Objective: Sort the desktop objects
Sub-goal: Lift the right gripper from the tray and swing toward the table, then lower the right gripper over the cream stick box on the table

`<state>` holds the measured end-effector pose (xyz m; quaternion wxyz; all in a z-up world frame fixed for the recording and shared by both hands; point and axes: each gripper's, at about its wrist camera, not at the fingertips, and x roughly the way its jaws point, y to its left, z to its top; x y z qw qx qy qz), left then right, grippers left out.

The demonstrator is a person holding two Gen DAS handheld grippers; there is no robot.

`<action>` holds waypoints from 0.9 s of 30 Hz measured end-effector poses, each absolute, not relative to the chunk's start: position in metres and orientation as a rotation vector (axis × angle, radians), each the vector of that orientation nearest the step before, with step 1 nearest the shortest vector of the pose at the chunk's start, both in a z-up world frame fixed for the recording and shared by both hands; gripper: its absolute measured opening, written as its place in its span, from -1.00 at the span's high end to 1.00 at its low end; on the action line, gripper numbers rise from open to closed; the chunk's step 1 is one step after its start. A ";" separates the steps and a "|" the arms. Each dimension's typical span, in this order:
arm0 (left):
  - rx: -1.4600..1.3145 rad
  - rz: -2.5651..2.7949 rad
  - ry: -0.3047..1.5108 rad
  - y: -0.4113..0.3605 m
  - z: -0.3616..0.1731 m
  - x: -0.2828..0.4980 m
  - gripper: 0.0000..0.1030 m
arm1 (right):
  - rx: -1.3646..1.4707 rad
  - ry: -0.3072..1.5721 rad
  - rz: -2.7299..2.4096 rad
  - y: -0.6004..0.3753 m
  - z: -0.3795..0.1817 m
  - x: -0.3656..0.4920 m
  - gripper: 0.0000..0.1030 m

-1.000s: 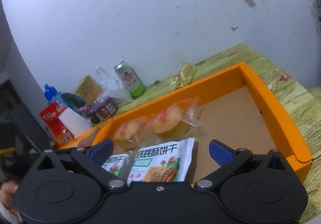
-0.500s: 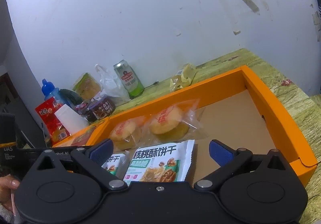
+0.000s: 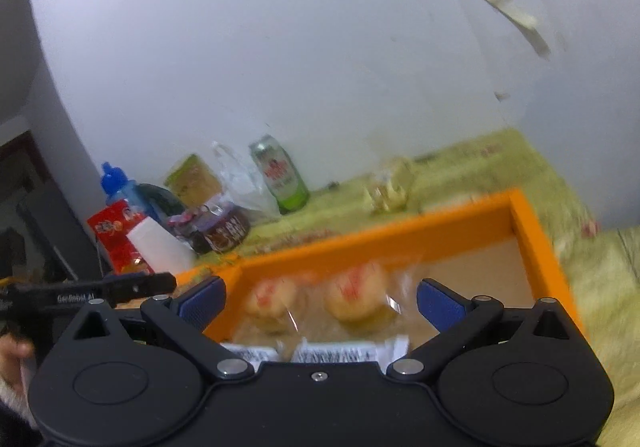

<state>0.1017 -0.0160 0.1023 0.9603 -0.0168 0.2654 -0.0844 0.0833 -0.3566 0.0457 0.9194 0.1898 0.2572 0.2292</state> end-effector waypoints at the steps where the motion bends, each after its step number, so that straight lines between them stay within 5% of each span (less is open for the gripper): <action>1: -0.035 -0.172 0.513 -0.012 0.113 0.102 -1.00 | 0.389 0.524 0.482 -0.359 0.057 0.087 -0.99; 15: -0.036 -0.151 0.268 -0.001 0.229 0.160 -1.00 | 0.520 0.522 0.543 -0.383 0.198 0.187 -0.99; 27: 0.009 -0.212 0.345 -0.055 0.184 0.284 -1.00 | 0.479 0.589 0.455 -0.370 0.200 0.295 -0.99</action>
